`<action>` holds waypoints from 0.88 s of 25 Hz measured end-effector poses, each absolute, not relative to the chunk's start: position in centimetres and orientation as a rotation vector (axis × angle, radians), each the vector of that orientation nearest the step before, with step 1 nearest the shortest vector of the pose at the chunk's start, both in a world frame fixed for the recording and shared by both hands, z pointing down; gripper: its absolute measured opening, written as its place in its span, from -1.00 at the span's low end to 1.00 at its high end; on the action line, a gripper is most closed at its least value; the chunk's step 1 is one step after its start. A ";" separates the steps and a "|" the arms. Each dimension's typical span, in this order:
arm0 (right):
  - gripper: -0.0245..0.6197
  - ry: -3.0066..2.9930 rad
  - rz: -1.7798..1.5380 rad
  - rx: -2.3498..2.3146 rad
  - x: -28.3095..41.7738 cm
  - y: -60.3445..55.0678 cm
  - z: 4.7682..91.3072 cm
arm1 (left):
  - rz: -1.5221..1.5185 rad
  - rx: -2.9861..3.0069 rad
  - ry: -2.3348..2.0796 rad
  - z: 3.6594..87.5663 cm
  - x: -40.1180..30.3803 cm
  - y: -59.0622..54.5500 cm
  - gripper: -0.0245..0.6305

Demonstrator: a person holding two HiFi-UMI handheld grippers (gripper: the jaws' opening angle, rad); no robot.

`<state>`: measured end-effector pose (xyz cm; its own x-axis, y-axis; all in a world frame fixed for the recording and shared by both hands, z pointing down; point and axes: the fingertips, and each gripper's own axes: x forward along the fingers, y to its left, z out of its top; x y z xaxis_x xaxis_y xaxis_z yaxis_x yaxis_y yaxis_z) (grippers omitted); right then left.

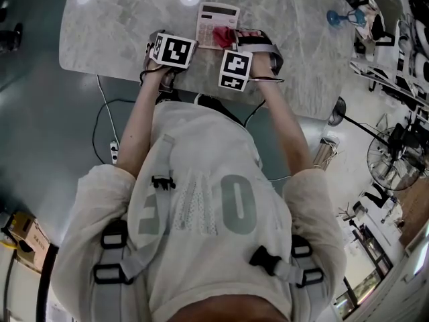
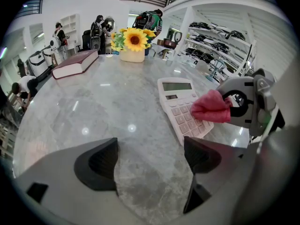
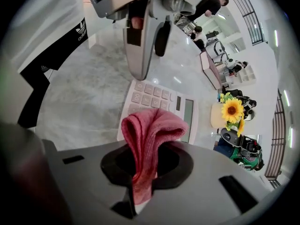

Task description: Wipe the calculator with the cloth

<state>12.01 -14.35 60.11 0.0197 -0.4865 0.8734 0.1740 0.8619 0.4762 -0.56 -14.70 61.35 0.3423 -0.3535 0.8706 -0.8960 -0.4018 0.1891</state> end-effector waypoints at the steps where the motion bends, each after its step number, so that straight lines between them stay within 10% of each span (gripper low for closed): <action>1: -0.76 -1.470 -0.519 0.258 12.0 -13.8 60.2 | 1.008 1.921 -1.092 61.3 -0.5 -14.7 0.39; 22: -0.75 -1.508 -0.458 0.184 11.7 -9.0 61.1 | 0.998 1.928 -1.096 61.2 -0.5 -14.8 0.39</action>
